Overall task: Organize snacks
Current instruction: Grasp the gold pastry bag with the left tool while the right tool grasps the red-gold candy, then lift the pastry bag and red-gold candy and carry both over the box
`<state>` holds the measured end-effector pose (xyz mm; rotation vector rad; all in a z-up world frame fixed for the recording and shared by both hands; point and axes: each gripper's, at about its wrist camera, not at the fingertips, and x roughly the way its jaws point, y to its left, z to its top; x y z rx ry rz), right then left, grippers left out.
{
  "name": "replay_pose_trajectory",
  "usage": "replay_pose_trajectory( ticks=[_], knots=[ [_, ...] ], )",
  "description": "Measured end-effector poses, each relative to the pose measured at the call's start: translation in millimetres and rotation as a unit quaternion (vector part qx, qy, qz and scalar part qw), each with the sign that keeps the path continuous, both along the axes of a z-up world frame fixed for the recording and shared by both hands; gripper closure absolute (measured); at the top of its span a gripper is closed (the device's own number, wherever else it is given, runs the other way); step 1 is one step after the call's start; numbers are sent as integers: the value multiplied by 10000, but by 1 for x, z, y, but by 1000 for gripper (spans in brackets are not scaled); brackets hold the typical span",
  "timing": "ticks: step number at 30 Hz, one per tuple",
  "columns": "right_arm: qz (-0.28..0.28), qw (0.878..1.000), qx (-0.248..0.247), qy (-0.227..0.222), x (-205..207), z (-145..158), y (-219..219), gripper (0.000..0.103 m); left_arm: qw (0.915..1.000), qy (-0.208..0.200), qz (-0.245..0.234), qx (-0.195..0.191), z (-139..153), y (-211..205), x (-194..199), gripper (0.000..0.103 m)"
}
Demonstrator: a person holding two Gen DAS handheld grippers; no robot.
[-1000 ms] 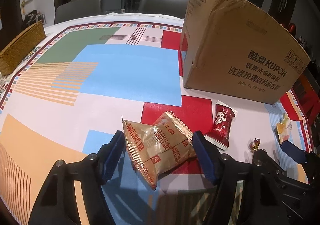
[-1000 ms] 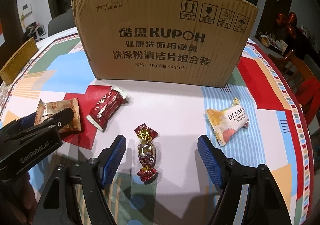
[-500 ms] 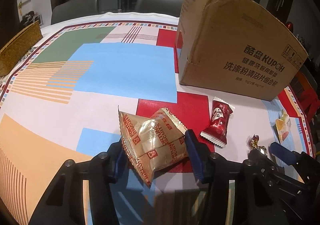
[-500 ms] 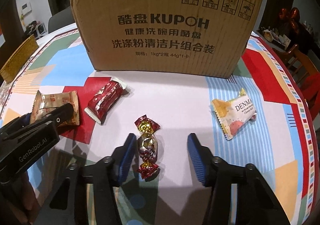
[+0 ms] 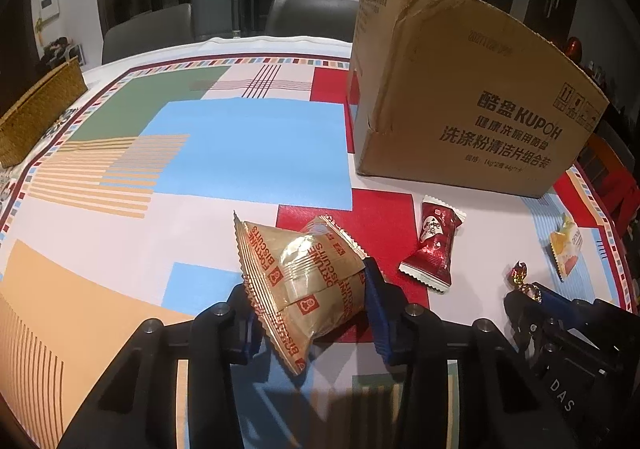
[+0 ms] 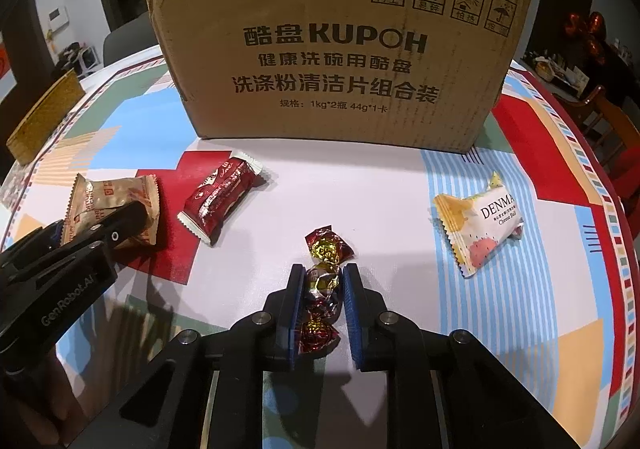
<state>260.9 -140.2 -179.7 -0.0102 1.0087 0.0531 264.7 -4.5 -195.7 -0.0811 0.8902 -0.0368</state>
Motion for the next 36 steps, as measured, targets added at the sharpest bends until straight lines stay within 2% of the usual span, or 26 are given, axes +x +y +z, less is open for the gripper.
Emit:
replay_pose_trajectory(
  ticks=[36],
  knots=[
    [-134,9987,98,-475,-4,47,-17,83,9988,-453,-31,194,57,-8,-15,61]
  ],
)
